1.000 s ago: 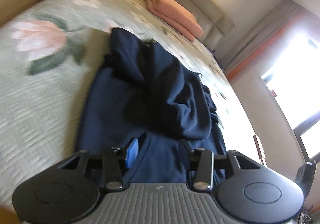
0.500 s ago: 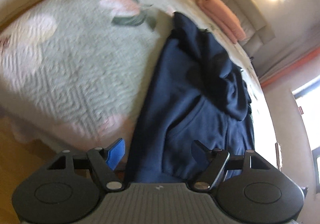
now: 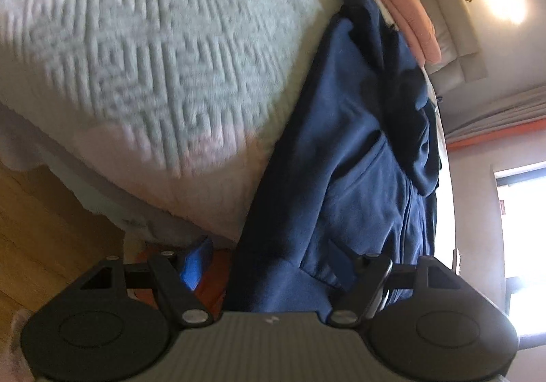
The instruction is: Fold large clothes
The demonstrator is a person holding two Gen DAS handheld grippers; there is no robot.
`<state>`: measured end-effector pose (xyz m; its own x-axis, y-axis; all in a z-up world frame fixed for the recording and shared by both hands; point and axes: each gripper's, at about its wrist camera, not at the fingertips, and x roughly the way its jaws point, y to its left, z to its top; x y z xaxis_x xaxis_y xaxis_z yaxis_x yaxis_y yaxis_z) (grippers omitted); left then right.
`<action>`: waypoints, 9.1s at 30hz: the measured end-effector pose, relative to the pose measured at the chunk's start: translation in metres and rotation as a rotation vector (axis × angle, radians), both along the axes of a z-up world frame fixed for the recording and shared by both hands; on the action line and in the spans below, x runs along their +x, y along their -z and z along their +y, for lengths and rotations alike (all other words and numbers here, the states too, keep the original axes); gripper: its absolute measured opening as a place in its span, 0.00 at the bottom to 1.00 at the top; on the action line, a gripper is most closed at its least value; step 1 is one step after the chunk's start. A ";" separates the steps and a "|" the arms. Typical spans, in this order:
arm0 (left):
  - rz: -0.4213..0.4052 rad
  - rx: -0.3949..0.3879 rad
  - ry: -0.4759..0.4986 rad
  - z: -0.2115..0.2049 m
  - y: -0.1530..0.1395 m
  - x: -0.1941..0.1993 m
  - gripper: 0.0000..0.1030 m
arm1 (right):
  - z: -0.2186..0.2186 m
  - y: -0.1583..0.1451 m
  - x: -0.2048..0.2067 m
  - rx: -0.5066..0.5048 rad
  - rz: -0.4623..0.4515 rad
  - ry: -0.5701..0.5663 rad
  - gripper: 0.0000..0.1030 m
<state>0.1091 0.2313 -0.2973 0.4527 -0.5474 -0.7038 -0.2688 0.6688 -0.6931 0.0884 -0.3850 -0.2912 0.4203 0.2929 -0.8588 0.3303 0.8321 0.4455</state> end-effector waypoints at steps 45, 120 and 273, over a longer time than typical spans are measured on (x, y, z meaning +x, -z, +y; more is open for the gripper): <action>-0.521 0.093 -0.048 -0.027 -0.113 0.242 0.67 | -0.011 -0.119 0.234 -0.144 -0.486 0.082 0.74; -0.392 0.766 0.000 -0.115 -0.063 0.498 0.14 | 0.072 -0.033 0.494 -0.904 -0.415 -0.219 0.35; -0.658 0.058 0.230 -0.158 -0.133 0.317 0.18 | 0.174 -0.064 0.286 -0.144 -0.601 -0.378 0.26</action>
